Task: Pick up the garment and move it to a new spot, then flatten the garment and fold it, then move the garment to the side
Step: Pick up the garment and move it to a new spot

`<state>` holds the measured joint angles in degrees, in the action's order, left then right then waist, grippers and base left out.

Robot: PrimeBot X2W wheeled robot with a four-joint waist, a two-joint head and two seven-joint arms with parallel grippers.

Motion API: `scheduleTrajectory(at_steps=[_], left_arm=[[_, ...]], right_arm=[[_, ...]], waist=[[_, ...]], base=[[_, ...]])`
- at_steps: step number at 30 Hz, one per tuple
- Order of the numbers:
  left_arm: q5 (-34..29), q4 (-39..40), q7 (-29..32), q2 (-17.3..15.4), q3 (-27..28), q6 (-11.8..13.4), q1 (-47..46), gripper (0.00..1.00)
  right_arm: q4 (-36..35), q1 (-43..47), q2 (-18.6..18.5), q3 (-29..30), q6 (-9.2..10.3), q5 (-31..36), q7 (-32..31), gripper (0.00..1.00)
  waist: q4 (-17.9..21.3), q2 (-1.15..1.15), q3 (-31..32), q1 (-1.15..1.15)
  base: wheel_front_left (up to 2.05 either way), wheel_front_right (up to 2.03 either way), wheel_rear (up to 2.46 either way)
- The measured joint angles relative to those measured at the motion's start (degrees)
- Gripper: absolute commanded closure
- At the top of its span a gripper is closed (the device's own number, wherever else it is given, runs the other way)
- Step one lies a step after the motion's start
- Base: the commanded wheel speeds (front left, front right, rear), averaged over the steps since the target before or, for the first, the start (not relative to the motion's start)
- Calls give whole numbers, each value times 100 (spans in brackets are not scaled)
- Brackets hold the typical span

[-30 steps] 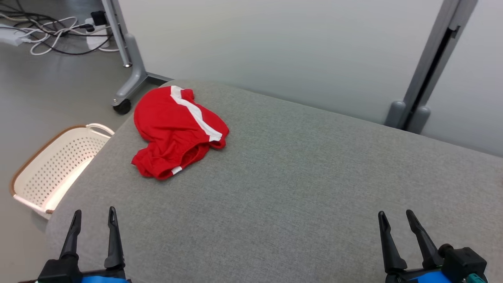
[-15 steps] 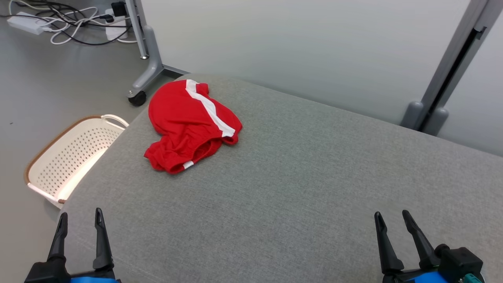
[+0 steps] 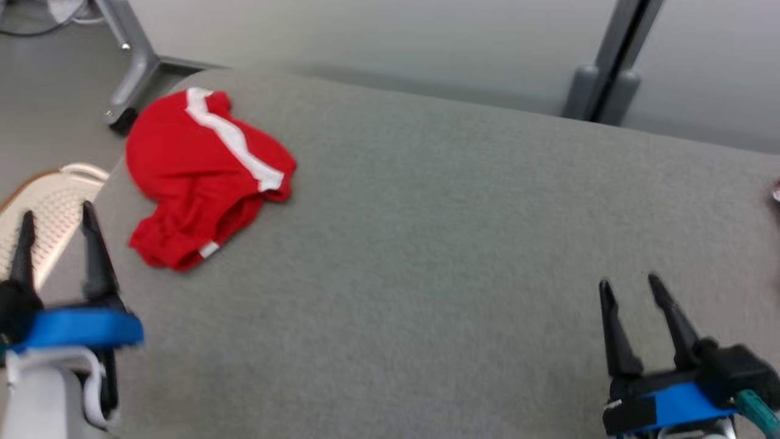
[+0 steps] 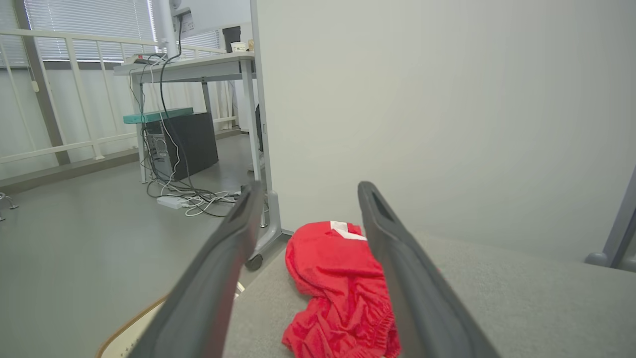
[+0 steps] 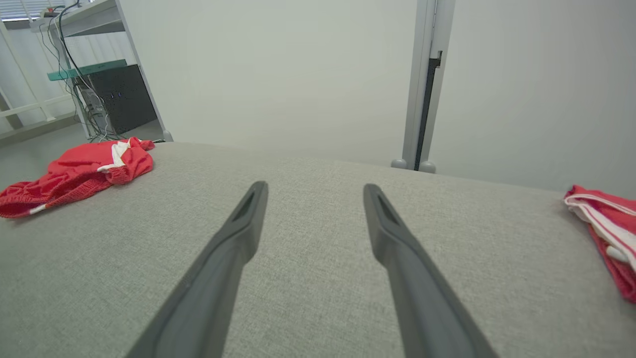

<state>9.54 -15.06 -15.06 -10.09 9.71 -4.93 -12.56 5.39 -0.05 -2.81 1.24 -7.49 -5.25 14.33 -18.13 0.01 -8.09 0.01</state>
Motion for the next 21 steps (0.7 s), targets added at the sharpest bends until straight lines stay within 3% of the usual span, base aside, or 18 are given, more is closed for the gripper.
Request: scheduleTrajectory(at_steps=[10,21], left_arm=[[245,-1015,0,-737,328,-104,-1857,0],[548,-2776,248,-1334,245,-205,-3712,0]], right_arm=[[-1077,-360,-1,532,0,602,-375,0],[-2297,-512,-41,826,0,818,-832,0]], waist=[[786,0,-1136,0],[1146,1,-2317,1]], base=[[0,0,0],[0,0,0]])
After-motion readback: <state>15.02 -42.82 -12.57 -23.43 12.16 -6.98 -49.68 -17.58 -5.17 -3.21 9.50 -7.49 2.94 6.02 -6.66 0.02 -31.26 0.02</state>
